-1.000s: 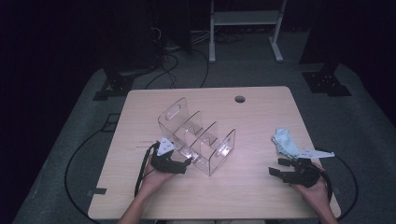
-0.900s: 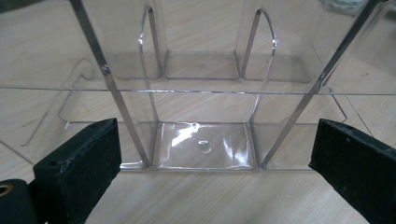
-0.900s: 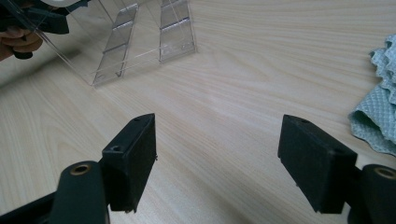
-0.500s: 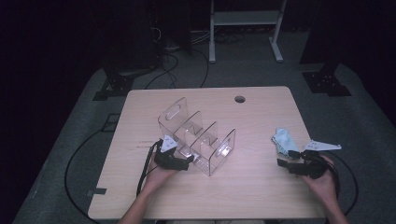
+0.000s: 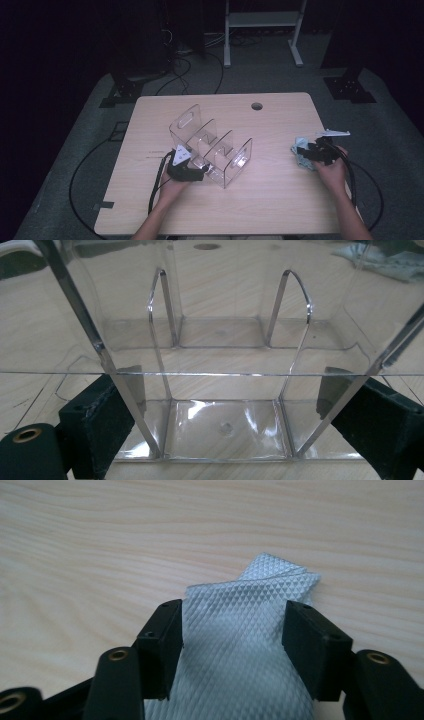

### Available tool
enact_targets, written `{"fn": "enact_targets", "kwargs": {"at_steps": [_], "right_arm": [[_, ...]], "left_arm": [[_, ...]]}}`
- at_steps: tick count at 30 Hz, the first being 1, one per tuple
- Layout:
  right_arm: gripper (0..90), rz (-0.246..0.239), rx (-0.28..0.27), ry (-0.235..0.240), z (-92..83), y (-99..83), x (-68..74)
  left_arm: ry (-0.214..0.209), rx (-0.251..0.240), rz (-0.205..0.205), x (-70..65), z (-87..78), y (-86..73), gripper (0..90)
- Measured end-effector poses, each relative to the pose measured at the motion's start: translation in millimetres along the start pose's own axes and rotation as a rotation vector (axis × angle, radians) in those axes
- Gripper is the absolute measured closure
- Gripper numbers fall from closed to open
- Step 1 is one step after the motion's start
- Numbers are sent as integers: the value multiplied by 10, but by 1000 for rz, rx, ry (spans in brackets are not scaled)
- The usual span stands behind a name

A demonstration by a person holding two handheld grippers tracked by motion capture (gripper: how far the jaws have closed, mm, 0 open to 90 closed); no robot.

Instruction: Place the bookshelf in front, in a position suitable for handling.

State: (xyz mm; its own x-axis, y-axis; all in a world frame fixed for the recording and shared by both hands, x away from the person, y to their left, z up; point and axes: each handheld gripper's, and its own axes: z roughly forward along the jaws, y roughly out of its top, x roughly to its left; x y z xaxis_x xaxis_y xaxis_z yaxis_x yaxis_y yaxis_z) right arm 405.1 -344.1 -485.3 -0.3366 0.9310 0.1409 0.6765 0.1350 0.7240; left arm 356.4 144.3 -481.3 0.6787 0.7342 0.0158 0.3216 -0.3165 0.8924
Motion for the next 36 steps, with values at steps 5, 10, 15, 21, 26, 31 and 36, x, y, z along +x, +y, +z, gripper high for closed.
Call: {"fn": "enact_targets", "kwargs": {"at_steps": [5,10,15,21,26,31,36], "right_arm": [[512,-71,12,-51,64,-47,85],[575,-139,11,26,-73,-209,188],[639,-183,15,60,-170,-328,319],[780,-176,36,59,-235,-381,434],[800,-123,35,112,-288,-446,502],[804,-107,-20,186,-350,-424,620],[804,-124,-175,321,-519,-272,907]], "left_arm": [[8,6,-7,-46,-22,-3,82],[33,13,-15,-150,-85,-26,81],[45,28,-25,-213,-138,-32,80],[52,31,-33,-294,-192,-52,80],[52,22,-35,-344,-228,-84,81],[53,23,-38,-354,-232,-83,80],[49,19,-40,-384,-218,-82,80]]}}
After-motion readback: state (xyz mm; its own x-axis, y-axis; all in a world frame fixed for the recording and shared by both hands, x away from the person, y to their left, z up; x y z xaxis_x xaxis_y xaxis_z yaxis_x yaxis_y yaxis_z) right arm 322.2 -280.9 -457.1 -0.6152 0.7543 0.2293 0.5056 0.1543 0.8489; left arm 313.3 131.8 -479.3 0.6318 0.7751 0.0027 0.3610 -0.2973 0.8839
